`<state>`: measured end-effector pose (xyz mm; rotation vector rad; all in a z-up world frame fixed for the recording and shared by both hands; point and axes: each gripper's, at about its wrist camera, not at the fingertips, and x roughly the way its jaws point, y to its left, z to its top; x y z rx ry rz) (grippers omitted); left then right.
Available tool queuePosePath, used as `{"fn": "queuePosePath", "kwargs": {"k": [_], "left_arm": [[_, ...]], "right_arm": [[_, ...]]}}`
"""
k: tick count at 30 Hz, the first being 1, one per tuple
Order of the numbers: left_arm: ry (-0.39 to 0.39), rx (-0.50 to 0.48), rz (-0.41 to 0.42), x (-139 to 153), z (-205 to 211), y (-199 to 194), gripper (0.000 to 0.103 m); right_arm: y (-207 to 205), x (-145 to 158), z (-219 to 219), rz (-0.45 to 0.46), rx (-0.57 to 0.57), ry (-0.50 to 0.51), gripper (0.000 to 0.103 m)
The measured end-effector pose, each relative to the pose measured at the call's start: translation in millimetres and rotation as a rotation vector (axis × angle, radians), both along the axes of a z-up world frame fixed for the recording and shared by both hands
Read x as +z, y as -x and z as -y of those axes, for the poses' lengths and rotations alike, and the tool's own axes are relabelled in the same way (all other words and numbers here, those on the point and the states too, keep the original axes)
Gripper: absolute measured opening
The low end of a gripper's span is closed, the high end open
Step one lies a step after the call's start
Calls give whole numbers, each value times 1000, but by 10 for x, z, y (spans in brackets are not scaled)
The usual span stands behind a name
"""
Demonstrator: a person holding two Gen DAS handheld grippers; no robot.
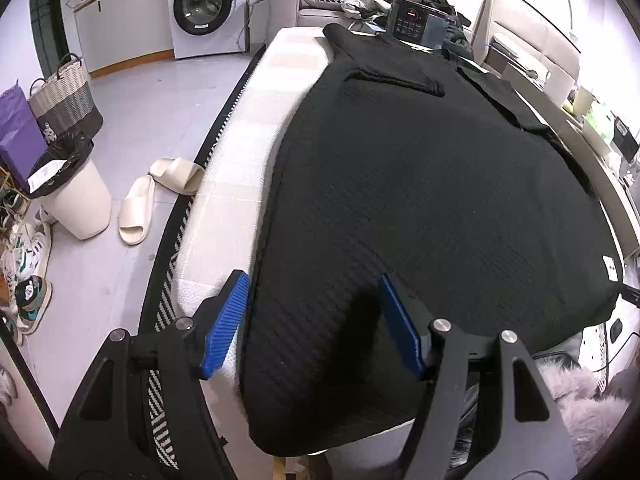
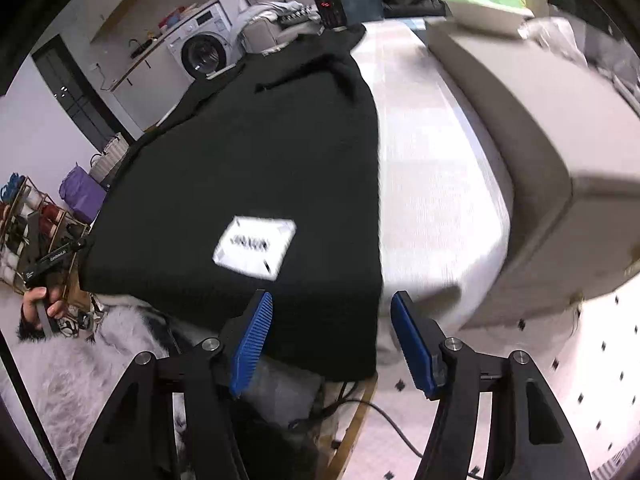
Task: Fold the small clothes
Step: 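Grasp the sweater hem with the right gripper and lift it, then grasp the hem with the left gripper while the right gripper holds it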
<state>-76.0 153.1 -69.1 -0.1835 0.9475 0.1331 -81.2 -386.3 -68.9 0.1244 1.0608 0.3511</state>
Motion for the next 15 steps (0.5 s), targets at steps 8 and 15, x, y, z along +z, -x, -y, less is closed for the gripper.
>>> {"fn": "queuePosePath", "kwargs": {"k": [8, 15], "left_arm": [[-37, -20, -10, -3, 116, -29, 64], [6, -13, -4, 20, 59, 43, 64]], "right_arm": [[-147, -328, 23, -47, 33, -153, 39], [-16, -99, -106, 40, 118, -126, 9]]}}
